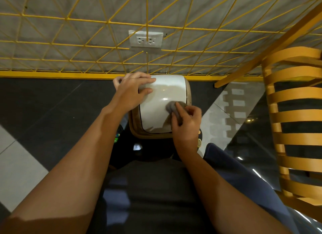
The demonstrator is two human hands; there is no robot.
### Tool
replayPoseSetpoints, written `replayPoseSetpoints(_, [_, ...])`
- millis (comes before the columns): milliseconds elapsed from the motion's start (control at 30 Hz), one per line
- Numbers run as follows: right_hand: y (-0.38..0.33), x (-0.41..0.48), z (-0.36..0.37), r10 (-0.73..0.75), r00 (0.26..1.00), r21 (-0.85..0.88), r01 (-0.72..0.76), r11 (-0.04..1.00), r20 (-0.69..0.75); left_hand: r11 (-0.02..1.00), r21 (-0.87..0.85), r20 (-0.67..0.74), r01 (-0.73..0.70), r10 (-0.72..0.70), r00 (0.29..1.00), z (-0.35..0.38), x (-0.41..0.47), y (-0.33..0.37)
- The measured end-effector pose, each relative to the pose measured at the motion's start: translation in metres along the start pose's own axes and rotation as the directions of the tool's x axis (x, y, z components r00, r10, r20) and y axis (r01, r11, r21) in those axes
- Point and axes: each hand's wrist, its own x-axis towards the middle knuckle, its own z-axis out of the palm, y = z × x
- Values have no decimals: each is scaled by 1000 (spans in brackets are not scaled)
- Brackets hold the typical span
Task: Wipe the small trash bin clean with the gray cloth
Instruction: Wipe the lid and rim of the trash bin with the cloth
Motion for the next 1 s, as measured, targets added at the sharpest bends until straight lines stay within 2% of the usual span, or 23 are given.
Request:
replayPoseSetpoints(67, [-1,3,-1,89,996,26,-89,996,-13,1000,6,-5,-6,6,1000,0,0,0])
replayPoseSetpoints(233, [-3,-17,4,40,998,44,-42,998,47,1000,3,-10,1,-1,1000,0,-2,1])
replayPoseSetpoints(433, [-5,-3,-1,132,991,72,-131,989,-15,1000,-4,1,-4,4,1000,-1,-3,3])
replayPoseSetpoints(633, [-7,-21,2,173,984,150,-176,973,30,1000,5,5,-8,8,1000,-3,-2,4])
replayPoseSetpoints(767, [-11,-11,-6,255,967,179,-252,951,8,998,64,17,-13,12,1000,-3,-2,10])
replayPoseSetpoints(900, [-19,11,-25,431,899,378,-376,846,-71,987,161,-8,-21,22,1000,-1,-8,28])
replayPoseSetpoints(1000, [-14,32,-37,437,893,369,-374,851,-104,972,224,42,-75,67,997,5,-11,49])
